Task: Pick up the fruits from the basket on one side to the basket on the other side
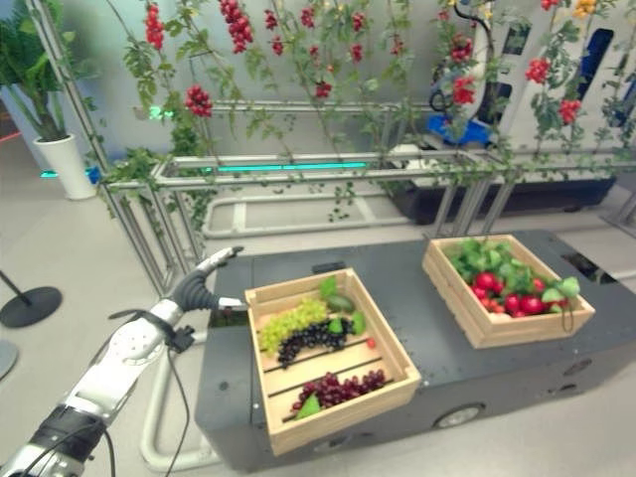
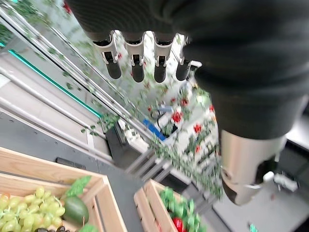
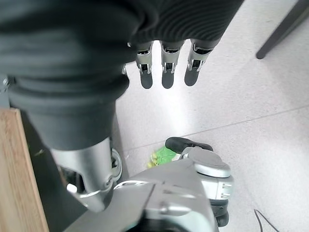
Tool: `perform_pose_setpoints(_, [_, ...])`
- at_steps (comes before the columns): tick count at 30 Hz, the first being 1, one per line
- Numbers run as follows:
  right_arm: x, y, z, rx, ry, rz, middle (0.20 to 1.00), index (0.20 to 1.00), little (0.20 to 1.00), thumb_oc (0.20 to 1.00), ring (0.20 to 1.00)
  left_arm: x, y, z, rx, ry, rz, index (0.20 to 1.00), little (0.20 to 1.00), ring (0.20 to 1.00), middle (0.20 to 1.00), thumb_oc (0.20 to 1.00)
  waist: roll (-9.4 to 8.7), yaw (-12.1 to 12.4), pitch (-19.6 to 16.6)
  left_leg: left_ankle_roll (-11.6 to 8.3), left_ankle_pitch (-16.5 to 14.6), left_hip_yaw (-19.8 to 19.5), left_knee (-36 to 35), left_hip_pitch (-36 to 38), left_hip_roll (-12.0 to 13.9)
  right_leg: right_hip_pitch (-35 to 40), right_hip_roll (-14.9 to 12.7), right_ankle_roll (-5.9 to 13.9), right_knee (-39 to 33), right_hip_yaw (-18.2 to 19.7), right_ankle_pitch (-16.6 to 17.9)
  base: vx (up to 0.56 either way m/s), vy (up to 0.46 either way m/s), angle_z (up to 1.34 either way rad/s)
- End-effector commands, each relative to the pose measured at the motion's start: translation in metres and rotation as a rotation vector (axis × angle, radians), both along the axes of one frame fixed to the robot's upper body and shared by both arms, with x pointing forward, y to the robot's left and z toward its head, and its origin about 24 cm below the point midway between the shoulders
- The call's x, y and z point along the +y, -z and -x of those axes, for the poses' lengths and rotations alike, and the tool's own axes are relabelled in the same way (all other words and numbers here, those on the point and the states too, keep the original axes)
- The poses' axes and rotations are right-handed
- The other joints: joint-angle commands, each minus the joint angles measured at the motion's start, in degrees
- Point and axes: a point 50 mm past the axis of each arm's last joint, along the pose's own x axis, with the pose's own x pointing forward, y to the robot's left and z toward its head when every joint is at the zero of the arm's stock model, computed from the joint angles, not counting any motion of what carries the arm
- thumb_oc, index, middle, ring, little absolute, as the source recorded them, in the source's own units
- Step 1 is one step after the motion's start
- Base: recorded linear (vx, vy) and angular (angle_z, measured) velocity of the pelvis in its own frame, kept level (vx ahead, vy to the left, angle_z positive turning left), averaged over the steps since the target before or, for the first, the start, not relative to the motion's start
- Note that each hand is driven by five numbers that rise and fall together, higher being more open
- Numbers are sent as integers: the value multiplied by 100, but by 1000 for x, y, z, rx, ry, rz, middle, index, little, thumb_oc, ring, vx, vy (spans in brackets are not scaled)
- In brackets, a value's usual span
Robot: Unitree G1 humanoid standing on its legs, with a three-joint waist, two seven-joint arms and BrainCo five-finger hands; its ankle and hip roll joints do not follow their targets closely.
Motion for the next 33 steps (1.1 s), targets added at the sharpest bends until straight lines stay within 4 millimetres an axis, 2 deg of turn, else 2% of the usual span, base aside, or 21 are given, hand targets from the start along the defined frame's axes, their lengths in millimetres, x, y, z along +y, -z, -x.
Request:
perform_pose_setpoints(1, [-8, -2, -10, 6, -86, 36, 1000, 1000, 1000, 1000, 1000, -12, -35, -38, -145, 6, -155, 1000, 1000, 1000, 1000, 1000, -91, -88, 54, 184, -263, 113, 67, 14, -225, -204, -266, 590, 394, 223, 58, 4, -1, -4])
perform_pose_setpoints(5, [-12, -4, -19, -16, -124, 48, 1000, 1000, 1000, 1000, 1000, -29, -33, -61, -127, 33, -328, 1000, 1000, 1000, 1000, 1000, -81, -214, 179, 191, -252, 177, 119, -68, -217, -356, -249, 594, 473, 308, 62, -16, -7, -14])
perform_pose_setpoints(10, [-13, -6, -36, -81, -149, 49, 1000, 1000, 1000, 1000, 1000, -27, -35, -75, -124, -13, -393, 1000, 1000, 1000, 1000, 1000, -91, -313, 424, 198, -247, 272, 265, -300, -209, -637, -236, 572, 625, 416, 79, -83, -11, -16])
perform_pose_setpoints(12, [-13, -7, -44, -105, -155, 53, 1000, 1000, 1000, 1000, 1000, -24, -31, -78, -113, -29, -452, 1000, 1000, 1000, 1000, 1000, -93, -374, 599, 205, -240, 330, 357, -459, -202, -823, -223, 564, 709, 480, 99, -136, -5, -20])
perform_pose_setpoints(13, [-14, -7, -49, -116, -157, 57, 1000, 1000, 1000, 1000, 1000, -22, -35, -81, -127, -38, -469, 1000, 1000, 1000, 1000, 1000, -96, -396, 699, 209, -240, 363, 418, -553, -192, -938, -215, 560, 764, 518, 111, -231, -11, -17])
perform_pose_setpoints(14, [-14, -9, -62, -150, -177, 65, 1000, 1000, 1000, 1000, 1000, -14, -37, -86, -134, -72, -511, 1000, 1000, 1000, 1000, 1000, -117, -468, 936, 221, -235, 428, 557, -764, -175, -1186, -189, 553, 893, 595, 142, -195, -10, -15])
perform_pose_setpoints(16, [-13, -10, -69, -170, -182, 69, 1000, 1000, 1000, 1000, 1000, -11, -41, -88, -142, -93, -508, 1000, 1000, 1000, 1000, 1000, -135, -484, 1027, 229, -242, 466, 662, -915, -162, -1342, -177, 550, 981, 638, 154, -163, -3, -21])
perform_pose_setpoints(19, [-13, -13, -87, -224, -192, 75, 1000, 1000, 1000, 1000, 1000, 2, -46, -92, -142, -160, -504, 1000, 1000, 1000, 1000, 1000, -200, -540, 1323, 243, -233, 589, 888, -1290, -138, -1721, -137, 547, 1139, 769, 207, -173, -2, -28])
perform_pose_setpoints(20, [-13, -14, -92, -240, -194, 77, 1000, 1000, 1000, 1000, 1000, 12, -47, -93, -136, -207, -506, 1000, 1000, 1000, 1000, 1000, -241, -565, 1474, 252, -220, 614, 961, -1442, -135, -1876, -121, 548, 1212, 788, 222, -89, -15, -27])
perform_pose_setpoints(25, [-12, -14, -97, -248, -190, 81, 1000, 1000, 1000, 1000, 1000, 19, -51, -98, -134, -256, -504, 1000, 1000, 1000, 1000, 1000, -297, -616, 1663, 259, -211, 650, 1071, -1690, -135, -2106, -113, 541, 1287, 835, 250, -54, -12, -10])
perform_pose_setpoints(33, [-10, -18, -113, -308, -192, 80, 1000, 1000, 1000, 1000, 1000, 26, -77, -106, -210, -311, -515, 1000, 1000, 1000, 1000, 1000, -377, -679, 1971, 249, -228, 707, 1219, -2030, -110, -2437, -94, 521, 1320, 885, 297, -10, -12, -5])
